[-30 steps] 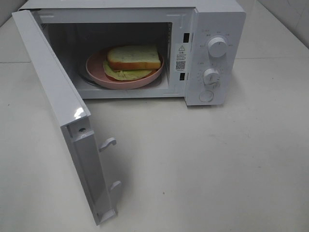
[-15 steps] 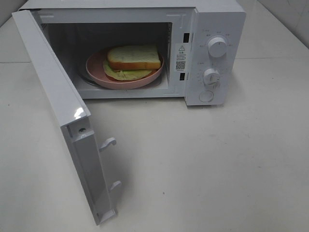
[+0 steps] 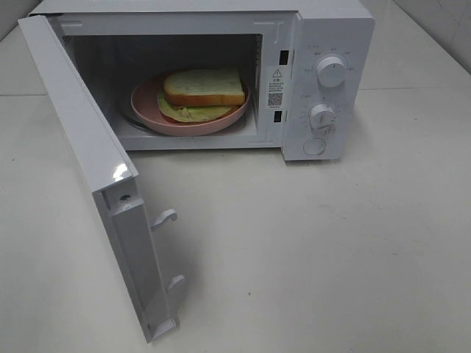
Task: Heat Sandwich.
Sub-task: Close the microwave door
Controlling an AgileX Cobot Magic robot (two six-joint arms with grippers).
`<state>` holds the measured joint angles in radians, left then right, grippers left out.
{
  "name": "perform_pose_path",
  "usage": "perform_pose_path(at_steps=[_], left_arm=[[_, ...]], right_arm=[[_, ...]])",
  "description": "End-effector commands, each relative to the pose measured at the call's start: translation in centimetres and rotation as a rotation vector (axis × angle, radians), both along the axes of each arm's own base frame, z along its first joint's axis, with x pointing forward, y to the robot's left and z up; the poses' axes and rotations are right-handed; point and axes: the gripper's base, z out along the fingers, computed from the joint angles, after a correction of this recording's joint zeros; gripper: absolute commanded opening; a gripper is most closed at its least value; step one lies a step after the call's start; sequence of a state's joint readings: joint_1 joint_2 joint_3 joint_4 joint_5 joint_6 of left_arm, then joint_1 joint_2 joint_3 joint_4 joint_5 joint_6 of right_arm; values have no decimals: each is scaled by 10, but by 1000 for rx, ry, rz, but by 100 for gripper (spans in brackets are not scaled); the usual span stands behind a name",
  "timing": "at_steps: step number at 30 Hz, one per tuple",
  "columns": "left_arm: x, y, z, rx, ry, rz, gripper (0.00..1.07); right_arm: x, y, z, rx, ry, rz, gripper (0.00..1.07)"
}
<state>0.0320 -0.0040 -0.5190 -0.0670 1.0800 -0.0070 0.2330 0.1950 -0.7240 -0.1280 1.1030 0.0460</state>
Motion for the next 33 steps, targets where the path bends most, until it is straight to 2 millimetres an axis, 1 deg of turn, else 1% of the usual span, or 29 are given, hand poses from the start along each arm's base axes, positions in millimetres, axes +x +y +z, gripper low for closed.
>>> perform_pose_path(at_steps=[1, 2, 3, 5, 6, 7, 10, 11, 14, 20, 33], left_arm=[[-2, 0, 0, -1, -24, 4, 100], [-2, 0, 0, -1, -24, 4, 100], [-2, 0, 0, -1, -24, 4, 100], [-2, 0, 0, -1, -24, 4, 100], [-2, 0, 0, -1, -24, 4, 100], [-2, 0, 0, -1, -24, 4, 100], [-2, 0, 0, -1, -24, 4, 100], [-2, 0, 0, -1, -24, 4, 100], [-2, 0, 0, -1, -24, 4, 100], [-2, 0, 0, -1, -24, 4, 100], [-2, 0, 0, -1, -24, 4, 100]], right_arm=[[-3, 0, -6, 15, -52, -47, 72], [-3, 0, -6, 15, -52, -47, 72], [-2, 0, -14, 12, -52, -67, 72], [0, 0, -24, 9, -44, -90, 72], [1, 1, -33, 9, -38, -105, 72], [1, 1, -33, 9, -38, -105, 72], [2, 1, -46, 9, -19, -126, 72], [3, 2, -55, 9, -6, -135, 72], [1, 1, -55, 9, -29, -141, 72], [-11, 1, -55, 18, -105, -189, 72], [-11, 1, -55, 18, -104, -196, 72]])
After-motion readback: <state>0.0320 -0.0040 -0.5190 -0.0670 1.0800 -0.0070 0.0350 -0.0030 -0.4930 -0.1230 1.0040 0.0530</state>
